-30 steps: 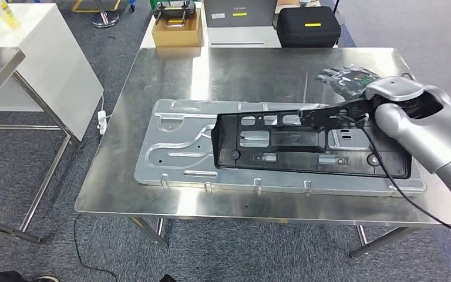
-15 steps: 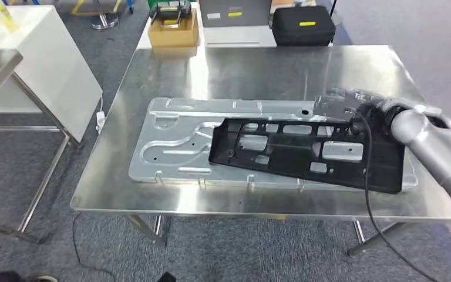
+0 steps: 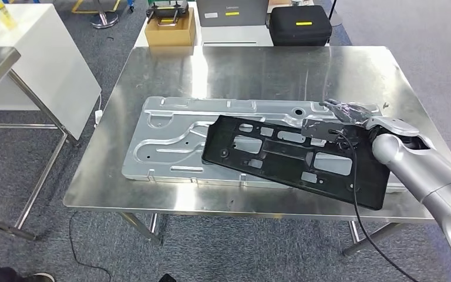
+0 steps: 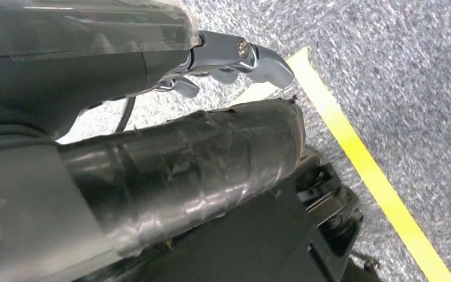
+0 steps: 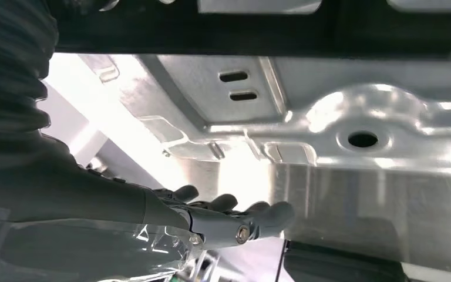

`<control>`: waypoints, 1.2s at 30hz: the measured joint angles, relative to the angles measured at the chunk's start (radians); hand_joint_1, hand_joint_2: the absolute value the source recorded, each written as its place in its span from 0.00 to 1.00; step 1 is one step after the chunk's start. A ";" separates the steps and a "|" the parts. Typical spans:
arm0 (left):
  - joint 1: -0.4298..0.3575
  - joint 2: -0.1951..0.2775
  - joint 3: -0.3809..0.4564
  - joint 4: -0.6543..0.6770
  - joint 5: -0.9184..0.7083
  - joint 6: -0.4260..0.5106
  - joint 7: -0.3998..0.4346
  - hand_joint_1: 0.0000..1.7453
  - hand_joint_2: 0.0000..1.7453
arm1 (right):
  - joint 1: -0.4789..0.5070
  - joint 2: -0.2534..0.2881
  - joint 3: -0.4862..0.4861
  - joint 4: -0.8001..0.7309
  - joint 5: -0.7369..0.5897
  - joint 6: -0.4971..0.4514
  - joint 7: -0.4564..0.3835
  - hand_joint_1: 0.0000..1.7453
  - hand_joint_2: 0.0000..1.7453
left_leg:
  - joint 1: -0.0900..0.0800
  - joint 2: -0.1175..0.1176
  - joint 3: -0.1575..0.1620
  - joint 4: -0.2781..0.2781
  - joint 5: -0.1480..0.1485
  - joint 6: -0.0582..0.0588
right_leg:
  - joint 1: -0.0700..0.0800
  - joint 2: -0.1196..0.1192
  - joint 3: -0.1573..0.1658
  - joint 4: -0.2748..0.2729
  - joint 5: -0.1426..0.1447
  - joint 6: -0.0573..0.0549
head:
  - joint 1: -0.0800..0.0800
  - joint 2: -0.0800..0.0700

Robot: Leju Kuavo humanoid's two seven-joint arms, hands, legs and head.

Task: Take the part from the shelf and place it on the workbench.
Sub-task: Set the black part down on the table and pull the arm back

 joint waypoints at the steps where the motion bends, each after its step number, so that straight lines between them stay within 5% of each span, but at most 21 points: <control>1: 0.001 -0.001 0.000 0.000 0.000 0.000 0.000 0.00 0.00 | 0.009 0.006 0.000 -0.005 0.022 -0.012 0.000 0.00 1.00 | -0.001 0.001 0.003 -0.011 0.005 0.002 | -0.001 0.002 0.003 -0.008 0.005 0.005 | -0.001 0.000; 4: 0.001 -0.004 -0.001 0.000 0.000 0.000 0.000 0.00 0.00 | 0.045 0.038 -0.001 -0.032 0.129 -0.079 0.001 0.00 1.00 | 0.007 0.008 0.035 -0.067 0.035 0.003 | 0.003 0.003 -0.005 0.013 -0.014 0.011 | 0.000 0.000; 8: -0.003 -0.011 -0.004 0.000 0.000 -0.004 0.001 0.00 0.00 | 0.094 0.093 -0.003 -0.064 0.349 -0.183 0.025 0.00 1.00 | 0.010 0.000 0.037 -0.078 0.047 -0.003 | -0.003 0.001 -0.090 0.214 -0.110 0.023 | 0.002 0.000; 10: 0.002 -0.011 -0.006 0.000 -0.001 -0.008 0.001 0.00 0.00 | 0.122 0.118 -0.006 -0.082 0.452 -0.221 0.044 0.00 1.00 | 0.013 -0.009 0.034 -0.065 0.040 -0.011 | -0.012 0.000 -0.081 0.196 -0.078 0.034 | 0.001 0.000; 12: 0.005 -0.013 -0.010 0.000 -0.004 -0.012 0.003 0.00 0.00 | 0.141 0.145 -0.018 -0.107 0.593 -0.272 0.071 0.00 0.50 | 0.016 -0.015 0.024 -0.039 0.025 -0.027 | -0.018 -0.001 -0.024 0.080 -0.022 0.040 | 0.002 0.000; 14: 0.003 -0.015 -0.015 0.000 -0.007 -0.014 0.006 0.00 0.00 | 0.153 0.171 -0.032 -0.133 0.743 -0.320 0.095 0.00 0.00 | 0.014 -0.016 0.009 -0.012 0.011 -0.040 | -0.016 0.000 0.006 0.010 -0.007 0.030 | -0.001 0.000; 19: 0.001 -0.015 -0.024 0.000 -0.015 -0.016 0.011 0.00 0.00 | 0.185 0.209 -0.051 -0.167 0.934 -0.345 0.097 0.00 0.00 | 0.018 -0.017 -0.016 0.031 -0.018 -0.065 | -0.015 -0.005 0.006 0.000 -0.010 0.000 | -0.004 0.000; 22: 0.002 -0.016 -0.026 0.000 -0.017 -0.017 0.014 0.00 0.00 | 0.194 0.228 -0.069 -0.177 1.023 -0.353 0.098 0.00 0.00 | 0.030 -0.017 -0.095 0.204 -0.105 -0.083 | -0.019 -0.008 0.005 -0.002 -0.008 -0.007 | -0.005 0.000; 24: 0.003 -0.016 -0.027 0.000 -0.017 -0.018 0.016 0.00 0.00 | 0.203 0.240 -0.075 -0.179 1.075 -0.357 0.102 0.00 0.00 | 0.039 -0.017 -0.131 0.277 -0.116 -0.090 | -0.021 -0.008 0.005 -0.002 -0.008 -0.007 | -0.005 0.000; 25: 0.003 -0.016 -0.028 0.000 -0.018 -0.019 0.016 0.00 0.00 | 0.207 0.246 -0.078 -0.179 1.094 -0.357 0.103 0.00 0.00 | 0.043 -0.017 -0.123 0.258 -0.094 -0.093 | -0.023 -0.008 0.006 -0.002 -0.008 -0.006 | -0.005 0.000; 28: 0.002 -0.016 -0.033 0.000 -0.019 -0.021 0.018 0.00 0.00 | 0.203 0.263 -0.097 -0.179 1.121 -0.345 0.103 0.00 0.00 | 0.051 -0.016 -0.034 0.066 -0.003 -0.101 | -0.029 -0.006 0.008 -0.002 -0.008 0.009 | -0.005 0.000; 31: -0.001 -0.018 -0.040 0.000 -0.022 -0.024 0.019 0.00 0.00 | 0.181 0.279 -0.123 -0.174 1.133 -0.324 0.100 0.00 0.00 | 0.043 -0.020 -0.009 0.000 0.007 -0.089 | -0.025 -0.004 0.007 -0.012 0.000 0.036 | -0.006 0.000; 33: -0.001 -0.018 -0.043 0.000 -0.024 -0.026 0.021 0.00 0.00 | 0.167 0.290 -0.137 -0.166 1.133 -0.311 0.098 0.00 0.50 | 0.044 -0.021 -0.008 -0.007 0.016 -0.071 | -0.027 -0.005 0.007 -0.014 -0.001 0.048 | -0.005 0.000; 35: -0.003 -0.018 -0.047 0.000 -0.025 -0.028 0.022 0.00 0.00 | 0.149 0.304 -0.156 -0.154 1.121 -0.296 0.097 0.00 1.00 | 0.043 -0.021 -0.007 -0.015 0.024 -0.054 | -0.026 -0.006 -0.019 0.043 -0.040 0.048 | -0.004 0.000; 36: -0.003 -0.018 -0.048 0.000 -0.025 -0.029 0.023 0.00 0.00 | 0.139 0.311 -0.166 -0.147 1.110 -0.289 0.097 0.00 1.00 | 0.040 -0.020 -0.007 -0.016 0.025 -0.047 | -0.022 -0.006 -0.044 0.101 -0.072 0.045 | -0.004 0.000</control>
